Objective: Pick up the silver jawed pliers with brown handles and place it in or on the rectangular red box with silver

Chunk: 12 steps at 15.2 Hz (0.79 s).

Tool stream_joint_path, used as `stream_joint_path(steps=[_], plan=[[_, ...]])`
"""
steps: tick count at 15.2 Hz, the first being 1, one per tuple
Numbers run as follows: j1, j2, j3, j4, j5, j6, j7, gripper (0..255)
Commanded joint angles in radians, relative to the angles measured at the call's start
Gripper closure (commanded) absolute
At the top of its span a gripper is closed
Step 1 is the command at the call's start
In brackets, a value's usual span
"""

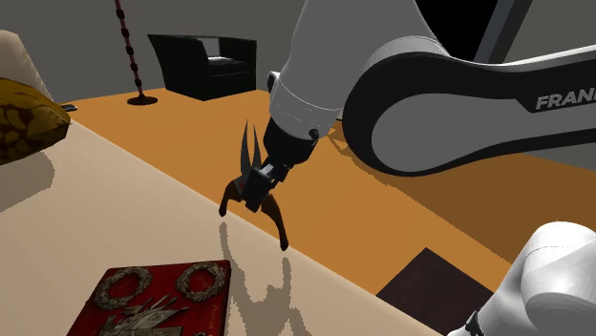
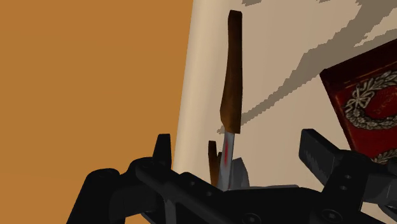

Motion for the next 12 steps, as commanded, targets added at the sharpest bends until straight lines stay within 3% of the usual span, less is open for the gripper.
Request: stream_joint_path(steps=[1, 3, 4, 12], plan=[[0.0, 0.0, 0.0, 0.0, 0.0, 0.0, 0.0, 0], [0.0, 0.0, 0.0, 0.0, 0.0, 0.0, 0.0, 0], [0.0, 0.0, 0.0, 0.0, 0.0, 0.0, 0.0, 255], [0.0, 0.0, 0.0, 0.0, 0.0, 0.0, 0.0, 255]])
